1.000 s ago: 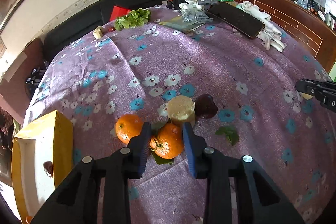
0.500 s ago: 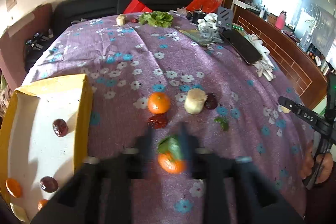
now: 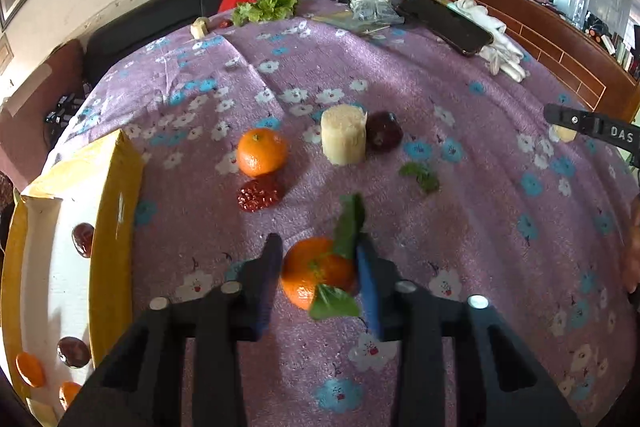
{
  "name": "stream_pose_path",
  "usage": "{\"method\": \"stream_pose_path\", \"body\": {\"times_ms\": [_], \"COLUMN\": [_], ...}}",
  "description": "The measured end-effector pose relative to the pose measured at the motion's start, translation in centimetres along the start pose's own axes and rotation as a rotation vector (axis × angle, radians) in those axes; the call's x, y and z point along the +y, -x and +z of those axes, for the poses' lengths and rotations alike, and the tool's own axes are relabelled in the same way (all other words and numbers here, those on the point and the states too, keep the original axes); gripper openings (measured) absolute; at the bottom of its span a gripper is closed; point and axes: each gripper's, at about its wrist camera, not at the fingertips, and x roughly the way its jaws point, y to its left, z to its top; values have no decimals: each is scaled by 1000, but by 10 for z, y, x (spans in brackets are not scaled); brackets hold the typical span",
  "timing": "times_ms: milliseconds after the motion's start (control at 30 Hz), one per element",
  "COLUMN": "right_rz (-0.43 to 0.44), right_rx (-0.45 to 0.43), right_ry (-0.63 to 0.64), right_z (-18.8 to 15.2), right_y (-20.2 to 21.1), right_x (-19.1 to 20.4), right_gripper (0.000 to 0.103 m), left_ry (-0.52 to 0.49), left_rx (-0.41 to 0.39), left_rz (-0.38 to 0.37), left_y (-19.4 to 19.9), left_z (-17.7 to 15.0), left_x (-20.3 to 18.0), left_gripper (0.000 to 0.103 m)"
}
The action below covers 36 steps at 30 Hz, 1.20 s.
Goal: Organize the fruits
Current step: 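Grasp the pale yellow slice with the right tool while the left tool grasps the leafy mandarin, then carry the slice with the right tool into the tray while the left tool carries the mandarin there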
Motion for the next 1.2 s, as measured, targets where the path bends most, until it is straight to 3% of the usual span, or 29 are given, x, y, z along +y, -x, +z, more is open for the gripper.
{"method": "stream_pose_path", "body": {"times_ms": [167, 300, 533, 667, 833, 1067, 1200], "right_rz": [1, 46, 323, 432, 526, 604, 585], "right_rx": [1, -20, 42, 60, 97, 201, 255], "right_ry": [-5, -8, -66, -3, 140, 367, 479], "right_z": [0, 0, 6, 17, 25, -11, -48], "right_y": [-2, 4, 19, 35, 40, 17, -9], "right_x": [-1, 0, 26, 85, 183, 324, 382], "right_gripper": [25, 25, 25, 26, 26, 26, 26], "left_ry": [65, 137, 269, 330, 445, 564, 609], "left_rx": [-16, -83, -195, -212, -146, -43, 12], "left_rz": [-11, -27, 1, 114, 192, 180, 172], "left_y": [13, 54, 133, 153, 144, 102, 82], "left_z": [-5, -13, -32, -45, -61, -76, -84], "left_x": [11, 32, 103, 152, 210, 266, 283], "left_gripper": [35, 35, 35, 35, 35, 35, 35]}}
